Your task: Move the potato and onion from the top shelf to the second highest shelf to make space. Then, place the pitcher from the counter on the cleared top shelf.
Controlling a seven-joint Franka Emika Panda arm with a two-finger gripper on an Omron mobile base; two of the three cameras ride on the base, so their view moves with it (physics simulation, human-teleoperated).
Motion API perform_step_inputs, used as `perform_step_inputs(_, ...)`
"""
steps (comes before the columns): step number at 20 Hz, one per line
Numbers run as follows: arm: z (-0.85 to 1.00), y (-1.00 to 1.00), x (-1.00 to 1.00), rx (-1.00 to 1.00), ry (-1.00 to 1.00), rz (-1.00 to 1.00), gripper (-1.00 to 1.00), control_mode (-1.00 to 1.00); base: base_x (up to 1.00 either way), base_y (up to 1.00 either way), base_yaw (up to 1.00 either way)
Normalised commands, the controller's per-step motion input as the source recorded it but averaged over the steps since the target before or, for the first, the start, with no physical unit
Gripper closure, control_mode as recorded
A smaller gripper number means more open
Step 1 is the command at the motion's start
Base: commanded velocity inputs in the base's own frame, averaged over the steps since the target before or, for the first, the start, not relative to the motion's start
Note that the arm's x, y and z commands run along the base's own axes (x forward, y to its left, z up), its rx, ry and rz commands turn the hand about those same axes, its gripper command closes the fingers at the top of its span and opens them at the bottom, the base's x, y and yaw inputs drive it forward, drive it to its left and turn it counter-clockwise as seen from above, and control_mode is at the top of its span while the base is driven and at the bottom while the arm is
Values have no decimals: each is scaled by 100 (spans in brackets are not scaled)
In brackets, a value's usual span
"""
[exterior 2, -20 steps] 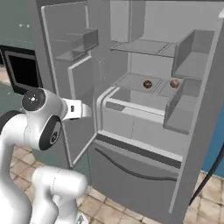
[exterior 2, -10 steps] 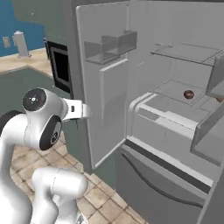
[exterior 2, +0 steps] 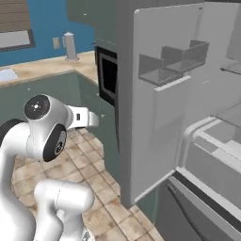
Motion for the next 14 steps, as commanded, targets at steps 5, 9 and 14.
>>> perform_step_inputs(5,0,0,0,0,0,0,-100,100,50,68,26)
perform_step_inputs(9,0,0,0,0,0,0,-100,100,65,68,12)
perform_step_inputs(14,0,0,0,0,0,0,-100,100,66,64,0)
